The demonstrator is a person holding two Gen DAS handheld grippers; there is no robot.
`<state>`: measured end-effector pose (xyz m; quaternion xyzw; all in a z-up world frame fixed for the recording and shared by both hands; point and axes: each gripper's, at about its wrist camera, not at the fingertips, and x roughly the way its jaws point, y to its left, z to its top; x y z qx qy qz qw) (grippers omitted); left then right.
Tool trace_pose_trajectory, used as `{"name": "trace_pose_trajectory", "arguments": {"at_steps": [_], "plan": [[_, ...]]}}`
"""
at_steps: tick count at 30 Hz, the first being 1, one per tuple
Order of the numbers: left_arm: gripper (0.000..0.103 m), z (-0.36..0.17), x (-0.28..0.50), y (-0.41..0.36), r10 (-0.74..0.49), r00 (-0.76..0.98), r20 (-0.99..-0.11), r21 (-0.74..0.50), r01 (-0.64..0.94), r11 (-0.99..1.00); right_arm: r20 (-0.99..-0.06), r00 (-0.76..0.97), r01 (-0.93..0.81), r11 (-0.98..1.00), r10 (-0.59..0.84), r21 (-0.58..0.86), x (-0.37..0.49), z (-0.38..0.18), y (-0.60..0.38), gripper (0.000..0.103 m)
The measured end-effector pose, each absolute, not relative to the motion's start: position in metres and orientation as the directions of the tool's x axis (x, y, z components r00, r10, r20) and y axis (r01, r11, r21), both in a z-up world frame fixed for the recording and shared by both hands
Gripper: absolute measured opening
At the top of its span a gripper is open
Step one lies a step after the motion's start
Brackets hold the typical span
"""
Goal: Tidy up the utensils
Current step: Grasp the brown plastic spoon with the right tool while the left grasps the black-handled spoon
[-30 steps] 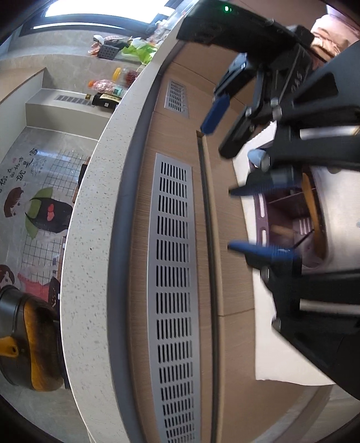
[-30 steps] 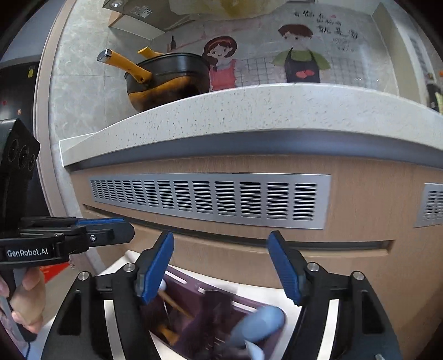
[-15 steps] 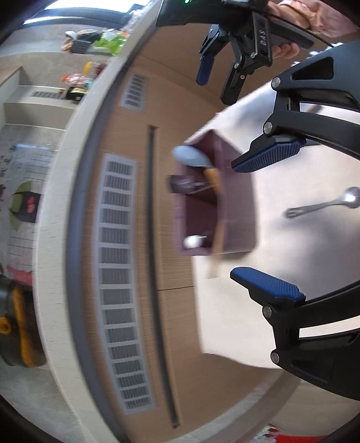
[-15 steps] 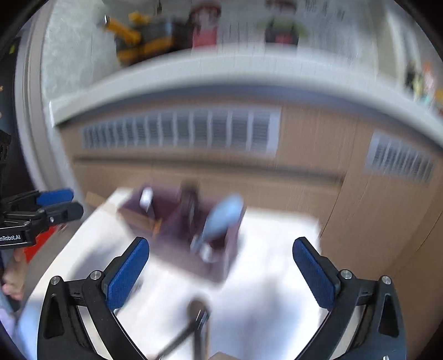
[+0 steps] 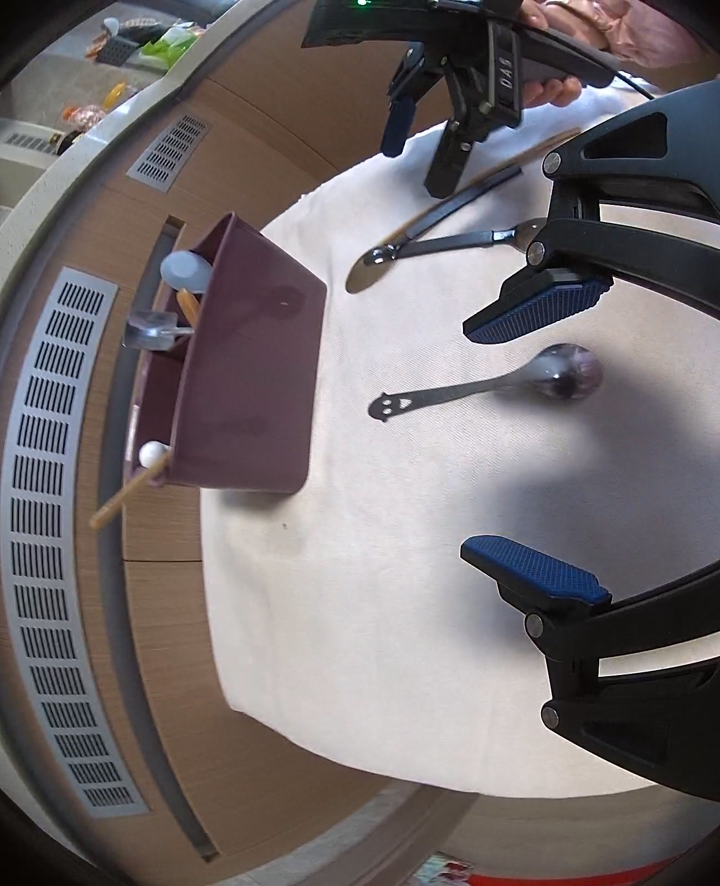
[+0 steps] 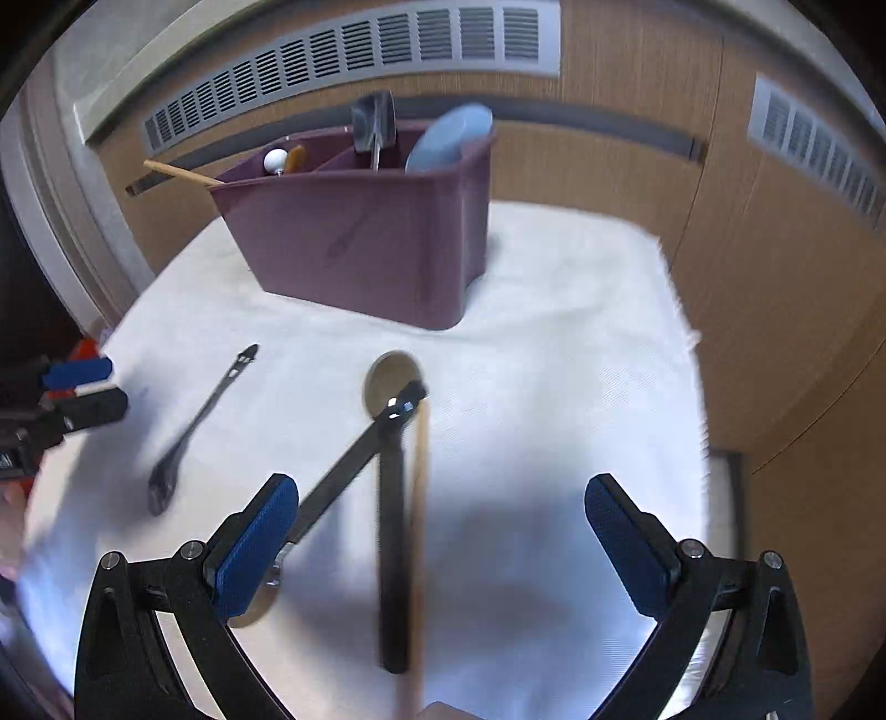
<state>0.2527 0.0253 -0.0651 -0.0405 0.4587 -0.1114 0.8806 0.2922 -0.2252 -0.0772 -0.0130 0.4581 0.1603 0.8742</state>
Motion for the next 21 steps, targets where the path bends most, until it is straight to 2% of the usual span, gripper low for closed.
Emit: {"name": "trace_pose_trajectory", "arguments": {"at_steps": [3, 6, 8, 10, 12, 14, 15, 16, 21], "plan": [[0.072, -0.07, 0.254, 0.026, -0.231, 0.547, -0.805, -0.173, 0.157, 0.972, -0.779, 0.534, -0.289, 0.937, 0.329, 0.197, 0.303, -0.077, -0.223, 0.103], [0.072, -0.073, 0.255, 0.026, -0.232, 0.539, -0.81, -0.176, 0.154, 0.972, -0.783, 0.554, -0.296, 0.946, 0.283, 0.132, 0.317, -0.077, -0.205, 0.103], [0.072, -0.074, 0.255, 0.028, -0.231, 0.538, -0.811, -0.176, 0.152, 0.973, -0.788, 0.563, -0.331, 0.942, 0.249, 0.061, 0.323, -0.081, -0.19, 0.089], [0.072, -0.074, 0.255, 0.028, -0.228, 0.539, -0.811, -0.171, 0.154, 0.973, -0.81, 0.556, -0.354, 0.935, 0.188, -0.026, 0.33, -0.091, -0.175, 0.059], [0.072, -0.074, 0.254, 0.029, -0.225, 0.54, -0.811, -0.166, 0.156, 0.974, -0.831, 0.529, -0.366, 0.93, 0.173, -0.04, 0.337, -0.1, -0.171, 0.051], [0.072, -0.073, 0.253, 0.029, -0.231, 0.542, -0.808, -0.168, 0.164, 0.972, -0.832, 0.524, -0.371, 0.928, 0.182, -0.03, 0.338, -0.101, -0.171, 0.051], [0.072, -0.072, 0.252, 0.028, -0.236, 0.542, -0.806, -0.17, 0.17, 0.971, -0.837, 0.512, -0.381, 0.924, 0.192, -0.022, 0.337, -0.101, -0.171, 0.045], [0.072, -0.073, 0.252, 0.027, -0.24, 0.541, -0.806, -0.171, 0.175, 0.97, -0.842, 0.5, -0.389, 0.921, 0.203, -0.009, 0.336, -0.099, -0.171, 0.03], [0.072, -0.074, 0.249, 0.008, -0.267, 0.512, -0.817, -0.164, 0.238, 0.957, -0.837, 0.511, -0.332, 0.943, 0.193, 0.014, 0.321, -0.082, -0.193, 0.029]]}}
